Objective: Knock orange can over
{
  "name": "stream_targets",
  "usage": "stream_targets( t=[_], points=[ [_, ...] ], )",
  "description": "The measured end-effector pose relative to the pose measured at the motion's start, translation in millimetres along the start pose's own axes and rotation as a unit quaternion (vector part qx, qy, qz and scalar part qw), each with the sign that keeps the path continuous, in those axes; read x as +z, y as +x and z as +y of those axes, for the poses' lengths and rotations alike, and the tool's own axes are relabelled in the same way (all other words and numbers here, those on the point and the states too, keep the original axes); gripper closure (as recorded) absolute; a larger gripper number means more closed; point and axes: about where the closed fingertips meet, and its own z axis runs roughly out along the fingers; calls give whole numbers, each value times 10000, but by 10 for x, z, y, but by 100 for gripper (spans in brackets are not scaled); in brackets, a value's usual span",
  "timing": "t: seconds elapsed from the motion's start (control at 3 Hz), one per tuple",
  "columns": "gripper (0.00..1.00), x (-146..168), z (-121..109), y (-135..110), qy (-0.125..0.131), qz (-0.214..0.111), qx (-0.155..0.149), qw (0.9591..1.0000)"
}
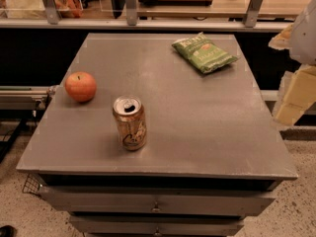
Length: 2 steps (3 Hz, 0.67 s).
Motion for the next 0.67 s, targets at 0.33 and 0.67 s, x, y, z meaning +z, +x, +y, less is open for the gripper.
stream_targets(
  t=[0.33, 0.67],
  points=[
    [0, 23, 13, -23, -7, -43, 1, 10000],
    [0, 252, 154, -260, -91, -479, 5, 9988]
  ],
)
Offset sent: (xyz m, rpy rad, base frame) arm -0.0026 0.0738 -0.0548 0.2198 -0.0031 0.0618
